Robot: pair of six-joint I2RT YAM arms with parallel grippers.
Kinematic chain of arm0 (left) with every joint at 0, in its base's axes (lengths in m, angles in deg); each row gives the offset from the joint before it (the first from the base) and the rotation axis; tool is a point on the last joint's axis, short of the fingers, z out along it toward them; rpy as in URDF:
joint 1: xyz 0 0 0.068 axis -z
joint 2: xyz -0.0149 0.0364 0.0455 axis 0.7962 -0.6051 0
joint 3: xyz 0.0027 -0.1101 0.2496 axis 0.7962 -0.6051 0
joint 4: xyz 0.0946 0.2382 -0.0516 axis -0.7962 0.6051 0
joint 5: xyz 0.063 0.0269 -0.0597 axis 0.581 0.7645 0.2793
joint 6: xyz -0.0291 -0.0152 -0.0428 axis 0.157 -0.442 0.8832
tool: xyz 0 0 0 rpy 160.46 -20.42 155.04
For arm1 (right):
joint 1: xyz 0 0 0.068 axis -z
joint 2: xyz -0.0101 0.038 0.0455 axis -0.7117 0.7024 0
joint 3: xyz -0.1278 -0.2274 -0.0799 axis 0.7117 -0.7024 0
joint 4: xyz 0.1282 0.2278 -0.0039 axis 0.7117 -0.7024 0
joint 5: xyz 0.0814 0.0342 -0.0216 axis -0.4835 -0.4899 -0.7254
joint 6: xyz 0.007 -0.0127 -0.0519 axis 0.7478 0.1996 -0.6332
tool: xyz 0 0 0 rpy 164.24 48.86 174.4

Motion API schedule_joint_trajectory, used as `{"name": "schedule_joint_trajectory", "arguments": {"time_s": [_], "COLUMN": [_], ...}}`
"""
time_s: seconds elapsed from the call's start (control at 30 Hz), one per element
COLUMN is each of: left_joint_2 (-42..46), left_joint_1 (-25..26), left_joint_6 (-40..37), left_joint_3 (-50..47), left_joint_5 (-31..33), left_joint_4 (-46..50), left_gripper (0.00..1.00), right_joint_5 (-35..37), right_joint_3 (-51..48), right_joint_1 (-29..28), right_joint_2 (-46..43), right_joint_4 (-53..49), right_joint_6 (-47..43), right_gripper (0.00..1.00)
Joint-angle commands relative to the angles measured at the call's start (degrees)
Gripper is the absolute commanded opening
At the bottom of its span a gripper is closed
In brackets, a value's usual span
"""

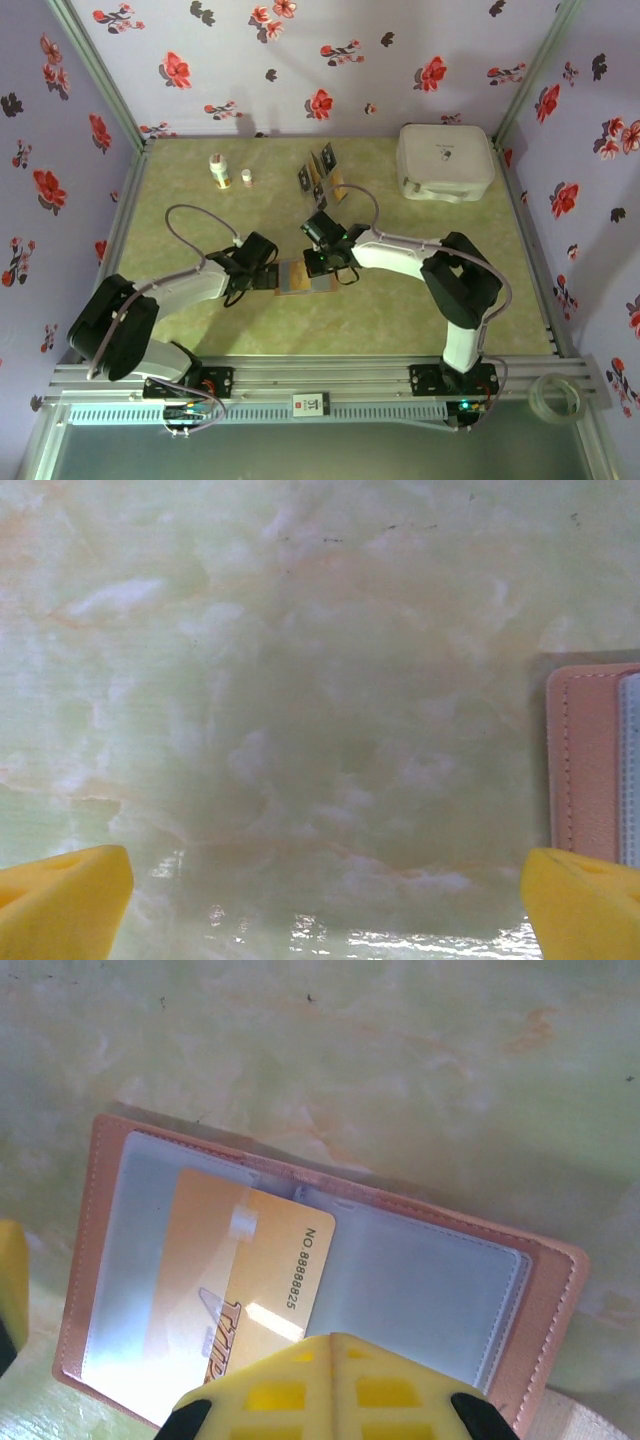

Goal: Put the credit cards into the card holder

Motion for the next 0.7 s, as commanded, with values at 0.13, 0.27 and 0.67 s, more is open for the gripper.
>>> {"name": "schedule_joint_trajectory", "arguments": {"time_s": [0.13, 0.27, 0.67], "left_joint_2": [-2.57, -3.45, -5.07], "left_joint_1": [-0.58, -0.53, -0.49], "left_joint_6": [-0.49, -0.72, -0.92], "left_joint_3": [1.61, 1.92, 1.90], "left_joint_5": [1.66, 1.59, 0.55], "left_joint_4": [1.21, 0.84, -0.62], "left_gripper": [1.00, 1.00, 1.00], "right_joint_5": [-0.66, -1.27, -2.33], "right_joint_3": [2.52, 2.87, 3.92], "right_joint_1": [0.28, 0.12, -0.92], "right_joint_2": [3.24, 4.07, 5.58], "right_joint_4": [0.22, 0.63, 0.84], "right_joint_6": [-0.06, 0.14, 0.47], "right_gripper": [0.00, 0.00, 0.00]}}
